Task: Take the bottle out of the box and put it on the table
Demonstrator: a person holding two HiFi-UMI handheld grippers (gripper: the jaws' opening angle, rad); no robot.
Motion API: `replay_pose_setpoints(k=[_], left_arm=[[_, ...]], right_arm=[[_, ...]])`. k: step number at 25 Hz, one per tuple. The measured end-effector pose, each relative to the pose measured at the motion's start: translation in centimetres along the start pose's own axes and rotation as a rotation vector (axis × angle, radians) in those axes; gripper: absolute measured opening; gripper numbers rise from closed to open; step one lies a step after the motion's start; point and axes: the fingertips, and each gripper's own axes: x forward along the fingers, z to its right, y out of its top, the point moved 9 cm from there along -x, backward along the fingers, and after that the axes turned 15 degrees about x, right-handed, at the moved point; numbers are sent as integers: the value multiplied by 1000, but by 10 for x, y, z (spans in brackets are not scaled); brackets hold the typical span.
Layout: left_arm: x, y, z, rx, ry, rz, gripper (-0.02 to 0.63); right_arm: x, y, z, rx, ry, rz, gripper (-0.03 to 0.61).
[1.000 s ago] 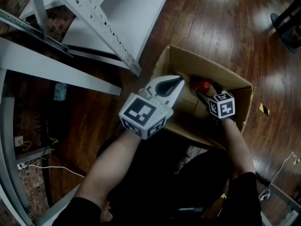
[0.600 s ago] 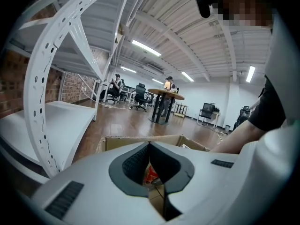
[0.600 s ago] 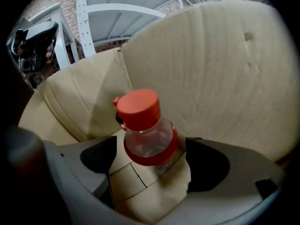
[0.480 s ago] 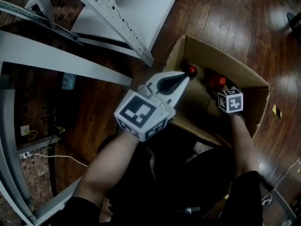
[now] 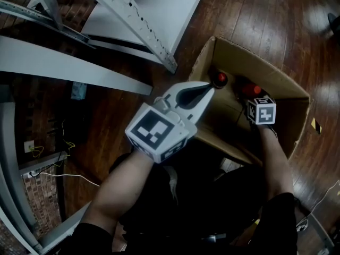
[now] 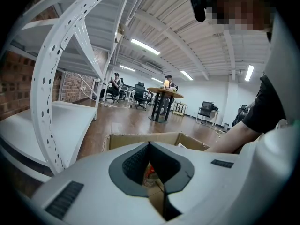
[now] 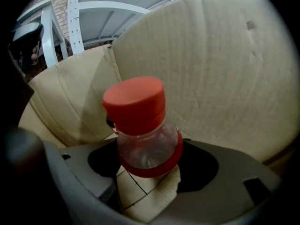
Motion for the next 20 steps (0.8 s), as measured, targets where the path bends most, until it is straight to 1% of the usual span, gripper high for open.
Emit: replay_pose_setpoints(k=[3, 6, 9, 12, 14, 17, 20], left_arm=[[-1, 0, -2, -14, -2, 13, 3], [0, -1, 0, -15, -12, 15, 3], [6, -1, 1, -2, -19, 22, 3], [13, -3, 2, -23, -36, 16, 3], [17, -6, 2, -30, -47, 10, 3], [20, -8, -1, -17, -33, 26, 3], [17, -9, -9, -19, 3, 56, 2]], right_arm=[[-8, 2, -4, 13, 16, -7, 337], [-18, 5, -5, 33, 32, 26, 331], [-32, 12, -10, 10, 55, 73, 331], [-50, 20, -15, -36, 81, 106, 331], [-64, 25, -16, -49, 106, 121, 331], [-87, 34, -18, -52, 136, 141, 329], [-112, 45, -23, -45, 150, 174, 327]])
